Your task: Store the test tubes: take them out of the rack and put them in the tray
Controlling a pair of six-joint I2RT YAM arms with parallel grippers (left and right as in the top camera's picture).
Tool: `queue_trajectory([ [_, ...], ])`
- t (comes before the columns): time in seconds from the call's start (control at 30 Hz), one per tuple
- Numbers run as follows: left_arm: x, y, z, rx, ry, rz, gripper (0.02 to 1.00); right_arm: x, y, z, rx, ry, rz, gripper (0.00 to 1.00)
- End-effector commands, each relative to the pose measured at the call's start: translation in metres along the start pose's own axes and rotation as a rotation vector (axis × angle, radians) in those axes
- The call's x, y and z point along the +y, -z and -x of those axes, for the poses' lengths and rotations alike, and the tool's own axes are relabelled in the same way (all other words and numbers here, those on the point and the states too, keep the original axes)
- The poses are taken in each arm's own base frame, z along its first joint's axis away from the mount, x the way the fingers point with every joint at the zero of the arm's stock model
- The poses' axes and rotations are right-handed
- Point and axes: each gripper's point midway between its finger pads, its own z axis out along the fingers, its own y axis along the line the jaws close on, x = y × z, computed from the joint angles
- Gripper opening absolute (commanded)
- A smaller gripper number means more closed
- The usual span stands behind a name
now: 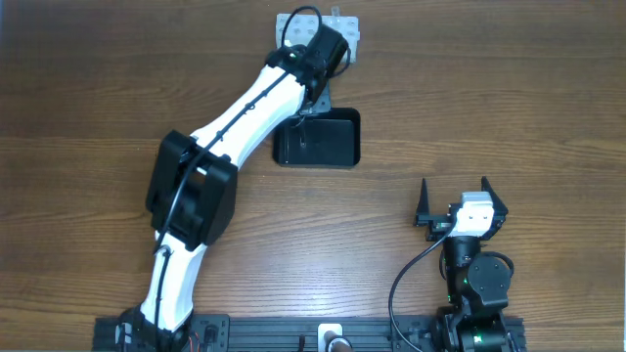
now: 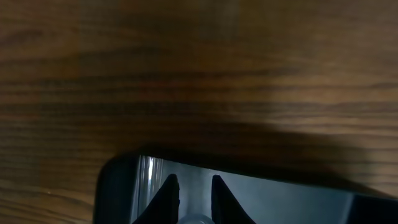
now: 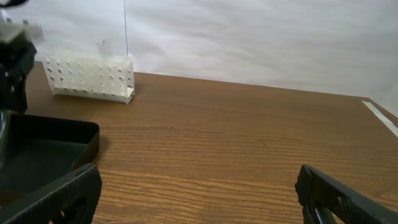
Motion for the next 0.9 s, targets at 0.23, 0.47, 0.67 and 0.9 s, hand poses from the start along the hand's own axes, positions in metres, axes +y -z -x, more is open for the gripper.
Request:
queue_trajectory([
  [0.23,0.000,-0.007,-0.006,0.023,-0.041,0.004,0.040,0.001,0.000,-0.002,0.000,-0.005,0.004,0.993],
  [0.47,0.000,-0.006,-0.011,0.040,-0.050,0.005,0.040,0.001,0.000,-0.002,0.000,-0.005,0.004,0.991],
  [0.67,-0.002,-0.005,-0.016,0.054,-0.061,0.008,0.040,0.001,0.000,-0.002,0.000,-0.005,0.004,0.993],
  [0.9,-0.003,-0.005,-0.019,0.063,-0.065,0.006,0.049,0.001,0.000,-0.002,0.000,-0.005,0.004,0.993],
])
